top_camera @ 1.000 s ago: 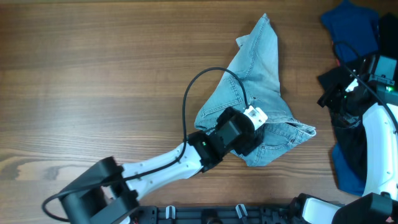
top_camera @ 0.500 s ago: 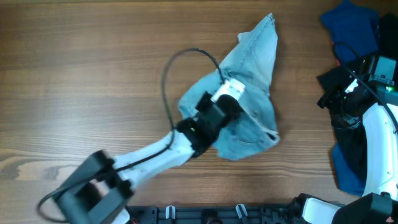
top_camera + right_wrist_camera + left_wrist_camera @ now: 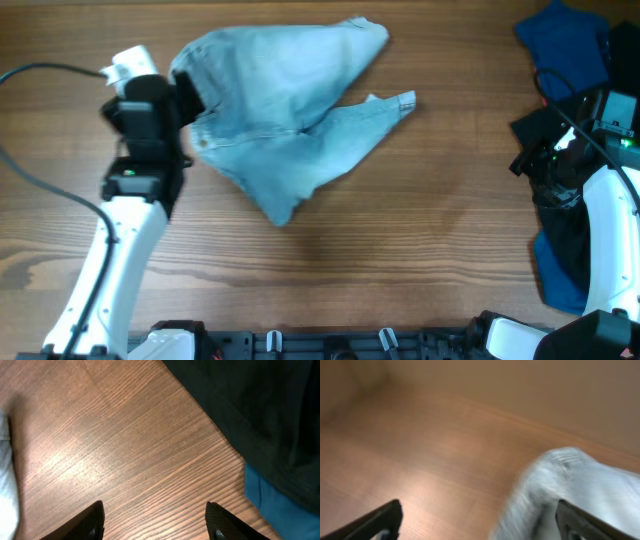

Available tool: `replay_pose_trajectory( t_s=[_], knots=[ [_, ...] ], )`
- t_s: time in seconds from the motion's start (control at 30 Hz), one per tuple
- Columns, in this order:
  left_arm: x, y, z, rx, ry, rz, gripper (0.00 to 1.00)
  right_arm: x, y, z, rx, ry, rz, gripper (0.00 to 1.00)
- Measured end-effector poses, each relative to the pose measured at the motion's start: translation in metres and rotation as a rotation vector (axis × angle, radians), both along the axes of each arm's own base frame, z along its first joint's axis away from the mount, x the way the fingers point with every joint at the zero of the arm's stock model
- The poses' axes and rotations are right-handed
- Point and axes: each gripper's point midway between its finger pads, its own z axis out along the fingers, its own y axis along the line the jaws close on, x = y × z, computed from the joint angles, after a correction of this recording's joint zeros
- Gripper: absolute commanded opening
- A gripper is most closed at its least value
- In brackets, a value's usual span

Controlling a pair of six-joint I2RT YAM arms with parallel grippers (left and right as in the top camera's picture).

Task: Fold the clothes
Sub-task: 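Pull the jeans leftward with the left gripper to spread them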

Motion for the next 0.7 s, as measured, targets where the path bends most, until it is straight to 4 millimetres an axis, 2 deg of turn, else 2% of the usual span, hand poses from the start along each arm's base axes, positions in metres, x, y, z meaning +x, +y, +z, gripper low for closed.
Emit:
replay_pose_trajectory(
  t_s=[0.03, 0.1, 0.2, 0.37, 0.43, 0.57, 0.7],
  knots=[
    [-0.004, 0.003, -0.011, -0.03, 0.041, -0.005, 1.0, 0.0, 0.0, 0.0, 0.0, 0.0, 0.002, 0.65],
    [-0.016, -0.002, -0.036, -0.11, 0.144, -0.05, 1.0, -0.001, 0.0, 0.0, 0.0, 0.002, 0.002, 0.65],
    [-0.029, -0.016, -0.054, -0.169, 0.237, -0.1, 1.0, -0.001, 0.0, 0.0, 0.0, 0.003, 0.002, 0.65],
    [-0.075, -0.03, -0.09, -0.29, 0.46, -0.077, 1.0, -0.001, 0.0, 0.0, 0.0, 0.003, 0.003, 0.65],
    [-0.1, -0.039, -0.103, -0.383, 0.563, -0.034, 1.0, -0.001, 0.0, 0.0, 0.0, 0.003, 0.003, 0.65],
    [-0.136, -0.065, -0.114, -0.552, 0.71, -0.04, 1.0, 0.0, 0.0, 0.0, -0.001, 0.002, 0.006, 0.65],
    [-0.139, -0.079, -0.113, -0.639, 0.722, -0.056, 1.0, 0.0, 0.0, 0.0, -0.001, 0.002, 0.006, 0.65]
  ],
)
